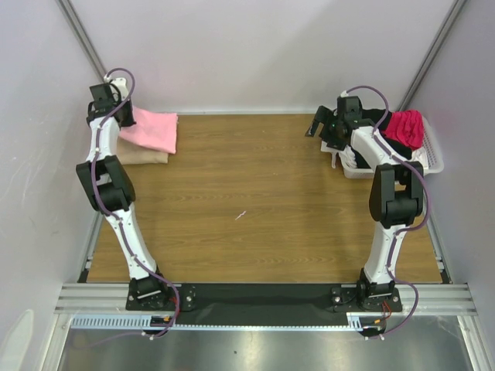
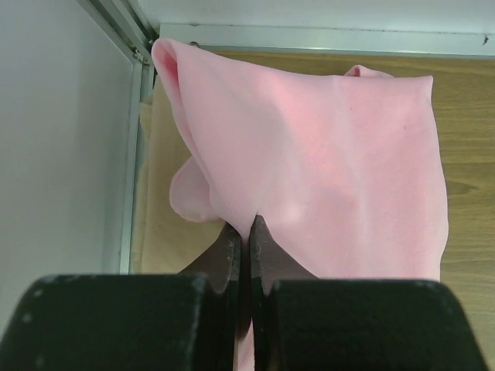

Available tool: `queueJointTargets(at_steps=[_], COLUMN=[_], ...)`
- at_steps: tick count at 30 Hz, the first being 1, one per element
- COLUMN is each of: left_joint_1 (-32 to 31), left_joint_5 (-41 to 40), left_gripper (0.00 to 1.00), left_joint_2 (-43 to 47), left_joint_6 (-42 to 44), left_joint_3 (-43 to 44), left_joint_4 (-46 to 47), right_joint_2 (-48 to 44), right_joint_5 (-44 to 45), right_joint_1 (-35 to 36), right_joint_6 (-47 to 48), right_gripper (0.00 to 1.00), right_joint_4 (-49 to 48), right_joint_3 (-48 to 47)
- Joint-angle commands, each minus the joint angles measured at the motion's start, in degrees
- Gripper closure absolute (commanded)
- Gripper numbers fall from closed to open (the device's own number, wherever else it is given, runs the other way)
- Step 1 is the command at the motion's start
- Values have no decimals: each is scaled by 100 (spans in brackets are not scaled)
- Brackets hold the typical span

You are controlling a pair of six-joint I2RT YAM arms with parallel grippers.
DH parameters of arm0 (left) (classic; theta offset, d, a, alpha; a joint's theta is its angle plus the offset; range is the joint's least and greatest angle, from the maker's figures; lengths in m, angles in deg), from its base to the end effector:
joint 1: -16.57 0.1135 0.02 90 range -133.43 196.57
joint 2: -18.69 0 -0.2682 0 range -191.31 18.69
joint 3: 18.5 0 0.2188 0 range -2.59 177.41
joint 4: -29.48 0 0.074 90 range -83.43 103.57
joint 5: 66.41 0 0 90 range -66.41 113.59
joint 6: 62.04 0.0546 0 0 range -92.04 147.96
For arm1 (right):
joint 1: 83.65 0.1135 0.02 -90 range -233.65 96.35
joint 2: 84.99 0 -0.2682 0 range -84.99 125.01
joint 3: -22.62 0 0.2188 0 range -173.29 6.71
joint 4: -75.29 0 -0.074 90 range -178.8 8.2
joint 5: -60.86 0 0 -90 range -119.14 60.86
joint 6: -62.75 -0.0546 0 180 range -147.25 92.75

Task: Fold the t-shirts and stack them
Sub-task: Neatly place the folded tshirt to the corner

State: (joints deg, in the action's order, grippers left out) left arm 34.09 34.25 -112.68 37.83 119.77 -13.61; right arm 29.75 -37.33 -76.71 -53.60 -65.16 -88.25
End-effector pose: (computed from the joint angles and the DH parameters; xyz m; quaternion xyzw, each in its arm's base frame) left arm 0.4965 0.1462 0.2657 -0.0173 0.8887 0.0262 0.4574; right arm 0.4394 0.0613 0.2543 0.1266 0.9078 0.1758 0.3591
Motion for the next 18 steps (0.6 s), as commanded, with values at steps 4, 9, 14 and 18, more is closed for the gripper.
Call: queueJointTargets(at_steps=[4, 9, 14, 18], left_joint_1=[59, 103, 15, 32], left_joint_5=[253, 147, -133, -415], left_gripper=[100, 100, 100, 100], left_joint_2=[393, 103, 77, -116], left_joint_6=[515, 595, 674, 709], left_joint_3=[340, 621, 605, 613], left_joint_4=[169, 301, 651, 951], right_joint_2=[119, 233, 338, 426], right_joint_5=[-95, -183, -245, -342], right_joint_1=[0, 9, 9, 27], right_joint_6=[-98, -55, -54, -81], right_gripper=[0, 0, 0, 0], right_joint_4=[-114, 0, 27, 106], right_joint_3=[-216, -383, -541, -638])
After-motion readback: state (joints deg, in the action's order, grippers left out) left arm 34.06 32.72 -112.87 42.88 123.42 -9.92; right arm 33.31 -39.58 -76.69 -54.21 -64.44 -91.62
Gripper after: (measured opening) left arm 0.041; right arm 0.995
